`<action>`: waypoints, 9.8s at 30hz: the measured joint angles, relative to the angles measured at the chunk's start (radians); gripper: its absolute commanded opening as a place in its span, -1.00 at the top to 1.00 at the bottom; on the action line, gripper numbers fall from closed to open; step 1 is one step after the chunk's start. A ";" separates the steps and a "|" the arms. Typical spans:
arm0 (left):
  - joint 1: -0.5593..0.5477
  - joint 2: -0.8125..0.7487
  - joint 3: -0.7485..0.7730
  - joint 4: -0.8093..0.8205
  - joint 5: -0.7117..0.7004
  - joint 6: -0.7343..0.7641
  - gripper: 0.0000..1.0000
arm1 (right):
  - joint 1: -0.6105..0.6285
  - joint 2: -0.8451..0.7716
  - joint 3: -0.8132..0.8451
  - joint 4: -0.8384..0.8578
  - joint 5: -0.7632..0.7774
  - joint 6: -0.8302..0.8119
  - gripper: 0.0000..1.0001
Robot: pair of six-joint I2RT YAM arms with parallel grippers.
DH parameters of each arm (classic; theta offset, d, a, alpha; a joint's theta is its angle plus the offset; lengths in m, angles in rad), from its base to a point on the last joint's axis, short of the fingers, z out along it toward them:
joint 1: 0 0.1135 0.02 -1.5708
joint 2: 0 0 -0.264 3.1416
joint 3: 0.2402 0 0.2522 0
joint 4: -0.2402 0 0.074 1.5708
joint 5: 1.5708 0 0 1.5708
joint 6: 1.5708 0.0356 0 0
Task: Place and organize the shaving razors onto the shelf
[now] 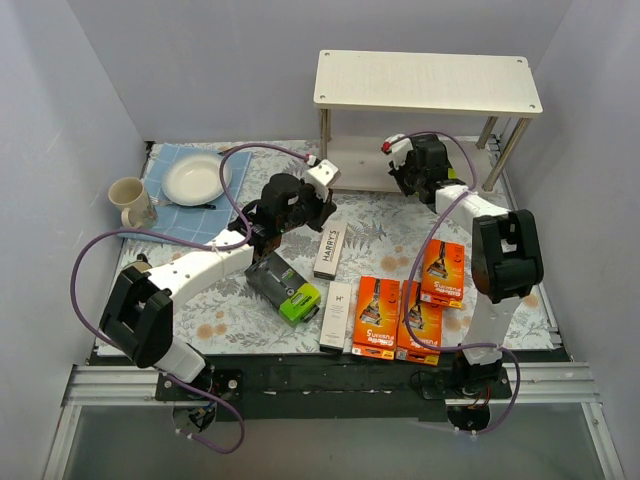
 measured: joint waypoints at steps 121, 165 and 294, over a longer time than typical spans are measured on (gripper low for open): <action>0.057 0.123 0.034 0.009 -0.016 -0.081 1.00 | -0.298 0.094 0.195 -0.453 0.004 -0.200 0.97; 0.525 -0.274 -0.173 -0.630 0.187 -0.367 -0.29 | 0.333 -0.143 0.119 -0.473 -0.615 0.146 -0.85; 0.341 0.121 -0.752 0.503 0.658 -0.945 0.99 | 0.189 -0.034 -0.287 -0.035 -0.777 1.020 -0.77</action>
